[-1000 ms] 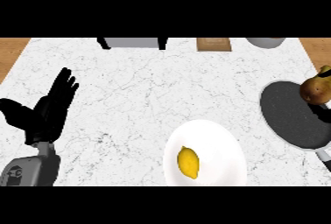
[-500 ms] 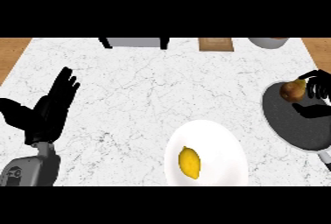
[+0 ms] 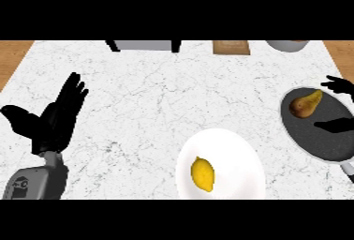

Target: Pick the pear from the plate and place it in the pan

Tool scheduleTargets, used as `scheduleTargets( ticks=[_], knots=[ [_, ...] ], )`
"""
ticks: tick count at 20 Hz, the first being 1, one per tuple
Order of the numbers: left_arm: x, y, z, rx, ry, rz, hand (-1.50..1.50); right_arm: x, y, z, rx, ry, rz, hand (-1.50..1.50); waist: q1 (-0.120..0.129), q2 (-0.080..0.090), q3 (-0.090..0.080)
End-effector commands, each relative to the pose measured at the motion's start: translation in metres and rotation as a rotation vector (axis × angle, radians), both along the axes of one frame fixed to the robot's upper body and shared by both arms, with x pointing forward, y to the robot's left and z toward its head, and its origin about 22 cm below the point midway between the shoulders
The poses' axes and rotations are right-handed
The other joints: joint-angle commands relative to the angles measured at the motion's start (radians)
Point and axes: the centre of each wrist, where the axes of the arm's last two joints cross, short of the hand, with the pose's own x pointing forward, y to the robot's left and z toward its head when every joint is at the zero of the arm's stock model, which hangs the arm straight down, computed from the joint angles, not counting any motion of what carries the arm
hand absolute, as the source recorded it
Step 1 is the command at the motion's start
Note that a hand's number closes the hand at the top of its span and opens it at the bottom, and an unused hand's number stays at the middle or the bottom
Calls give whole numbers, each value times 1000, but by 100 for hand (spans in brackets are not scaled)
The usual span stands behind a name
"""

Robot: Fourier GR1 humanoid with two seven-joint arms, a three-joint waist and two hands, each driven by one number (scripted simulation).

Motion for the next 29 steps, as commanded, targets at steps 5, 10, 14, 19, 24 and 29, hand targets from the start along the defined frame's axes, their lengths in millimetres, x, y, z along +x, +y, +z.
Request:
scheduleTargets(
  ticks=[5,10,14,19,24,29],
  knots=[
    [-1,-1,1,12,5,11,0,-25,-49,16,367,-201,-15,-150,-18,-4,0],
    [-4,-2,2,-3,6,4,0,-56,-96,44,586,-222,-44,-150,-11,-2,1],
    [-12,9,-1,-24,0,16,0,-111,-138,53,680,-223,8,-150,-16,-3,2],
    [-4,-8,6,3,-10,20,0,-138,-152,53,747,-177,77,-150,-23,-3,4],
    [-3,3,-5,5,23,40,0,-156,-161,57,734,-210,91,-150,-31,-3,3],
    [-11,0,3,1,3,18,0,-169,-160,42,702,-203,52,-150,-14,-5,5]
  ],
)
